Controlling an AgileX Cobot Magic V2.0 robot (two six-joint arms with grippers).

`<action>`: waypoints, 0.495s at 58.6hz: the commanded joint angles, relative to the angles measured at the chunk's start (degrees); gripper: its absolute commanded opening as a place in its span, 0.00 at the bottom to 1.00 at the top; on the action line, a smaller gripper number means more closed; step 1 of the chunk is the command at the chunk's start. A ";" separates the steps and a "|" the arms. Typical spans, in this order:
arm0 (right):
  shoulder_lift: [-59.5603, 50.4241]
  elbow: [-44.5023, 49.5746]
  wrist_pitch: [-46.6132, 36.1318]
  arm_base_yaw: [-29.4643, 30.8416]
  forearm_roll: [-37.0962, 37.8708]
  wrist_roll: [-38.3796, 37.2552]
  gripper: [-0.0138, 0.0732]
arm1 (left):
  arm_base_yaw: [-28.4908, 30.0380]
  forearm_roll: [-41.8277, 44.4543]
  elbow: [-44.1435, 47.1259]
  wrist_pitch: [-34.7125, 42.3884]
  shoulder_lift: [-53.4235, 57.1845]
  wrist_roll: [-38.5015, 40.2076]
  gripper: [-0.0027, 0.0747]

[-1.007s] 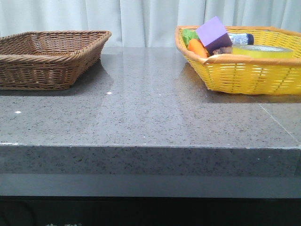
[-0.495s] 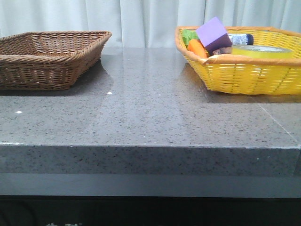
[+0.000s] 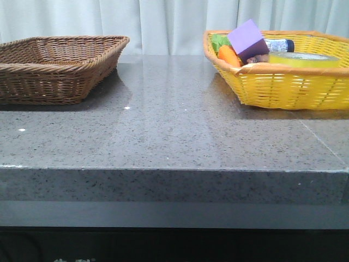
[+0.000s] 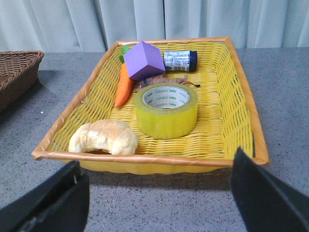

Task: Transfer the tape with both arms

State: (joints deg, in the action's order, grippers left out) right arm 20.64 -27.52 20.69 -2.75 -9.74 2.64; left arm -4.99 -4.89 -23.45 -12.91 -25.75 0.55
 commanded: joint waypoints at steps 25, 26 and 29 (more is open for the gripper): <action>29.45 -18.77 -3.22 0.42 -3.36 -0.98 0.89 | 0.02 -0.08 -1.59 4.16 -0.68 0.53 0.86; 30.66 -19.71 -3.17 0.51 -3.36 -1.18 0.89 | 0.02 -0.08 -1.59 4.16 -0.68 0.53 0.86; 34.66 -23.12 -2.70 1.00 -3.36 -1.82 0.89 | 0.02 -0.08 -1.59 4.16 -0.68 0.53 0.86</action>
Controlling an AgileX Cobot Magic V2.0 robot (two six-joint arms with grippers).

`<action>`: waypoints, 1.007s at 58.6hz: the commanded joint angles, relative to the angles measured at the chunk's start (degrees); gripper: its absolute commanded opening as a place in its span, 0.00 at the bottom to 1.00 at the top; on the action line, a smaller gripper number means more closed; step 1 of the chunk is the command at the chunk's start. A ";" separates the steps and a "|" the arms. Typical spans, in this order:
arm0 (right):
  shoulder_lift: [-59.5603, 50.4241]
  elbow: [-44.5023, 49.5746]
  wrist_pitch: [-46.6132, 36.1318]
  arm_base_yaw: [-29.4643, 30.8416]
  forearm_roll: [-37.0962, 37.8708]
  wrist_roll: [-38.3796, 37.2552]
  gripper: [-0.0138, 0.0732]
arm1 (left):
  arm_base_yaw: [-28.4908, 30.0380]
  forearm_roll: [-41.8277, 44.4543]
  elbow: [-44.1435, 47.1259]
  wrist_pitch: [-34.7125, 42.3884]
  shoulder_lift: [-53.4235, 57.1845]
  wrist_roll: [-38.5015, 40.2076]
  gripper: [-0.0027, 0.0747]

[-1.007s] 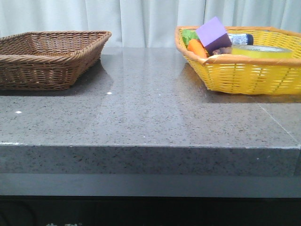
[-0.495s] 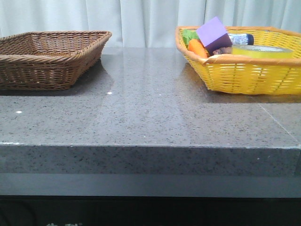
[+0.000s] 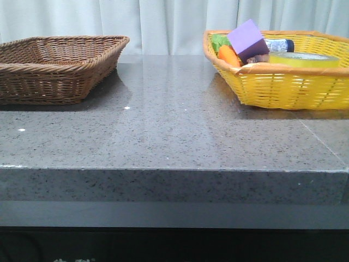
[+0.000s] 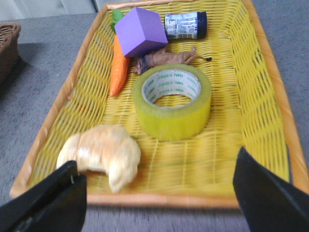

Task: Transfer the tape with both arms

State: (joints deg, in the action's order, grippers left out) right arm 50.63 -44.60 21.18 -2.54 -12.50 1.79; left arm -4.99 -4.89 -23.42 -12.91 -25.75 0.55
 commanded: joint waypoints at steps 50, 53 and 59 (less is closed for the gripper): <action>51.71 -46.48 16.70 7.51 -0.56 -4.27 0.84 | 0.02 -0.08 -1.61 6.17 -0.68 0.53 0.86; 52.28 -46.48 16.84 7.51 -0.35 -4.27 0.78 | 0.02 -0.08 -1.61 7.01 -0.68 0.53 0.86; 52.53 -46.48 16.99 7.51 -0.15 -4.27 0.64 | 0.02 -0.08 -1.61 8.42 -0.68 0.53 0.86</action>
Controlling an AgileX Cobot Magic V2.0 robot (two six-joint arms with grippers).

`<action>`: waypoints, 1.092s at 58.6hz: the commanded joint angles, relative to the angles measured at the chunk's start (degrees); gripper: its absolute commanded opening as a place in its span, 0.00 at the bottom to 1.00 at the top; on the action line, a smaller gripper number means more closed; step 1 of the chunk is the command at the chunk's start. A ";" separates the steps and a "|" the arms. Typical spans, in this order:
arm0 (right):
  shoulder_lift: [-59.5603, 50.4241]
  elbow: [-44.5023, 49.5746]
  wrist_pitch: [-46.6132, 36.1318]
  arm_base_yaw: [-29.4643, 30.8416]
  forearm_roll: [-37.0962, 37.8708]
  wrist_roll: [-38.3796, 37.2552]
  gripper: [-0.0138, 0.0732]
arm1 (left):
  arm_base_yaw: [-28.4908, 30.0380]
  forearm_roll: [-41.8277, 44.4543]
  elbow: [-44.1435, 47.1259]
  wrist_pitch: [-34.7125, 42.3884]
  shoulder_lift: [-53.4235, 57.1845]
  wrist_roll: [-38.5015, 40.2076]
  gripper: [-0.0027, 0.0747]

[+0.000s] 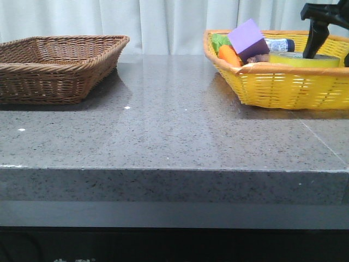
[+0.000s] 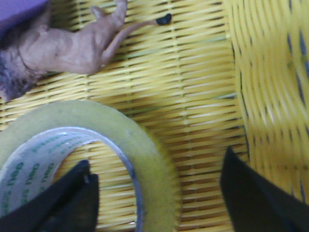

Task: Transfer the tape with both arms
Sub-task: 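Grasp the yellow tape roll in the yellow basket with the right gripper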

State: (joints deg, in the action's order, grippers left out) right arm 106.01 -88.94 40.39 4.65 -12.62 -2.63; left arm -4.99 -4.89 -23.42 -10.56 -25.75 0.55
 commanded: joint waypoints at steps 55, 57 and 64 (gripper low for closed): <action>-22.30 -2.20 -3.92 -2.52 0.11 4.43 0.16 | 0.02 -0.08 -1.61 7.90 -0.68 0.53 0.86; -23.36 -2.20 -3.12 -3.59 0.11 4.78 0.16 | 0.02 -0.08 -1.61 7.90 -0.68 0.53 0.86; -26.11 -1.73 -2.17 -9.02 0.02 5.99 0.16 | 0.02 -0.08 -1.61 7.90 -0.68 0.53 0.86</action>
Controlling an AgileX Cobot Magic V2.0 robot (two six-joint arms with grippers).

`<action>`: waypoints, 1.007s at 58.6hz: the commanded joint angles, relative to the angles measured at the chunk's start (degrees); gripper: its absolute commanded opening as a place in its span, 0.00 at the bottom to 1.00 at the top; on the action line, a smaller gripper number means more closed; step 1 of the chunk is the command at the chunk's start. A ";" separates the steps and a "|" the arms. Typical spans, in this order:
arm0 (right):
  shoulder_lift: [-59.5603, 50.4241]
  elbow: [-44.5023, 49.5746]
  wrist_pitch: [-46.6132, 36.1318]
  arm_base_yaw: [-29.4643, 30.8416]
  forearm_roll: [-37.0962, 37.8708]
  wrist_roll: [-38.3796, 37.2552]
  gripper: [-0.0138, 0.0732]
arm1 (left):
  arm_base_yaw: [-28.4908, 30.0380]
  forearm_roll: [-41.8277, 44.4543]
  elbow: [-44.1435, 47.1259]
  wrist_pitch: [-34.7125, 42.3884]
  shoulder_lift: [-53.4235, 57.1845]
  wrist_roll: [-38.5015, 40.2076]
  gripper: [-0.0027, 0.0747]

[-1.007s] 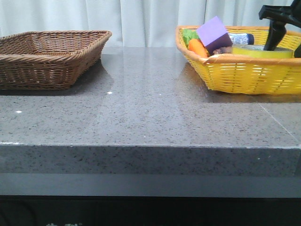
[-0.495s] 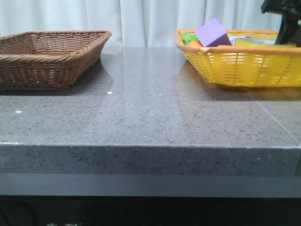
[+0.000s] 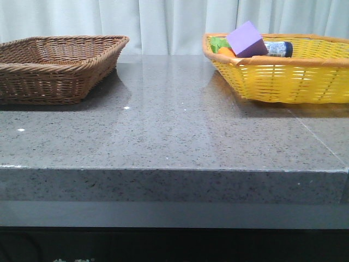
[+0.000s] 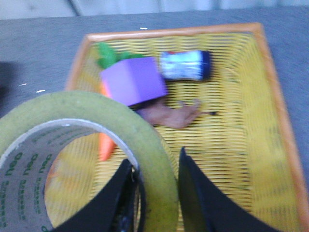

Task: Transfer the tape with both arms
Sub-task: 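Grasp the yellow tape roll in the yellow basket with the right gripper, then lift the tape roll and set it on the table between baskets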

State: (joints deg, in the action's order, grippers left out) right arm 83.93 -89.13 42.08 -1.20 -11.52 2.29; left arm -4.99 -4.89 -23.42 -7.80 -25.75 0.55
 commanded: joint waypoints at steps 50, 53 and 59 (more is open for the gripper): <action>5.34 20.31 -21.80 -33.87 -0.62 3.79 0.19 | 0.02 -0.08 -1.61 5.03 -0.68 0.53 0.86; 5.96 20.31 -21.74 -33.87 -0.62 3.79 0.24 | 0.02 -0.08 -1.61 5.03 -0.68 0.53 0.86; 6.32 20.31 -21.74 -33.87 -0.62 3.79 0.40 | 0.02 -0.08 -1.61 5.03 -0.68 0.53 0.86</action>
State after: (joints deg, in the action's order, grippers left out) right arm 92.57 -67.07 25.01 -35.07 -11.73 5.69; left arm -4.99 -4.89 -23.42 -7.78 -25.75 0.55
